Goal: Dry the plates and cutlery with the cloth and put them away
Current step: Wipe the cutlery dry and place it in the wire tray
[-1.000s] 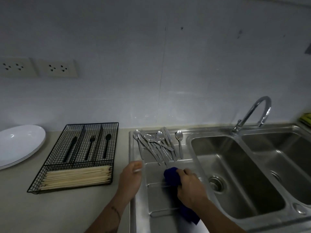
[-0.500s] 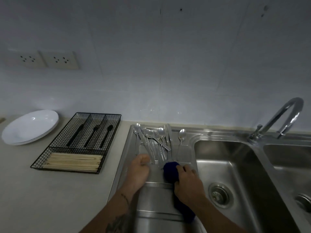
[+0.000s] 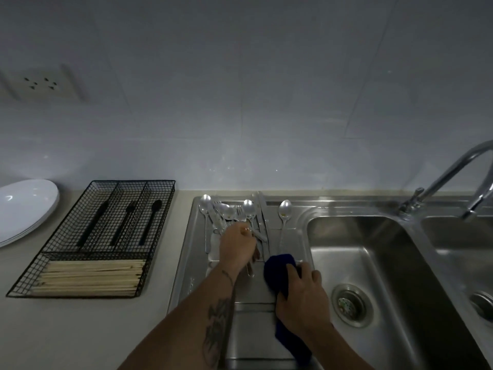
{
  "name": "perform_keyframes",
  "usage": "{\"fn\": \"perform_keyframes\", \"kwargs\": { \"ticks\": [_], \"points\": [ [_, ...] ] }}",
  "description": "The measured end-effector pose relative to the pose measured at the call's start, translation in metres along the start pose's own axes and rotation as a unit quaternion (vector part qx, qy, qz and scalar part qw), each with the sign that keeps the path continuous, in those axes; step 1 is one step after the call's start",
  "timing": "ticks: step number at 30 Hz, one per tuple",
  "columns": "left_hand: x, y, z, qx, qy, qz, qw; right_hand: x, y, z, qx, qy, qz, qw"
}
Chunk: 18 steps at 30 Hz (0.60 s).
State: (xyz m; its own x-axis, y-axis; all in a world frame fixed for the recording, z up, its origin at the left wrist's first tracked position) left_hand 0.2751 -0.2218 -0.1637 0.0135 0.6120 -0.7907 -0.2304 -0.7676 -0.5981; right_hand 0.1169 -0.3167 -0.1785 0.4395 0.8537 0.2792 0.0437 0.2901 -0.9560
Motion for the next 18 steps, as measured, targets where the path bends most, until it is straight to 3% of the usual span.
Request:
{"fn": "perform_keyframes", "kwargs": {
  "ticks": [13,18],
  "points": [
    [0.004,0.031,-0.041,0.032,-0.011,-0.157,0.987,-0.001,0.005,-0.008,-0.020,0.010,-0.002,1.000],
    [-0.003,0.027,-0.040,0.046,-0.060,-0.150,0.986,-0.003,0.004,-0.007,-0.017,0.001,-0.002,1.000]
  ]
}}
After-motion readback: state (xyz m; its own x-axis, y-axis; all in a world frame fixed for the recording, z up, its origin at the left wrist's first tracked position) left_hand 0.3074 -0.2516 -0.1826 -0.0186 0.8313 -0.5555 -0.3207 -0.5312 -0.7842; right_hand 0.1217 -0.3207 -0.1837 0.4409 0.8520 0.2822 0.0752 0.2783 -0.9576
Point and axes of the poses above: each hand's wrist, its own z-axis away from the middle knuckle, its own y-axis out of the palm, x = y × z, the point moved 2 cm from there along -z, towards the middle knuckle, and after that the axes turned 1 degree about z, right-handed, at the moved point
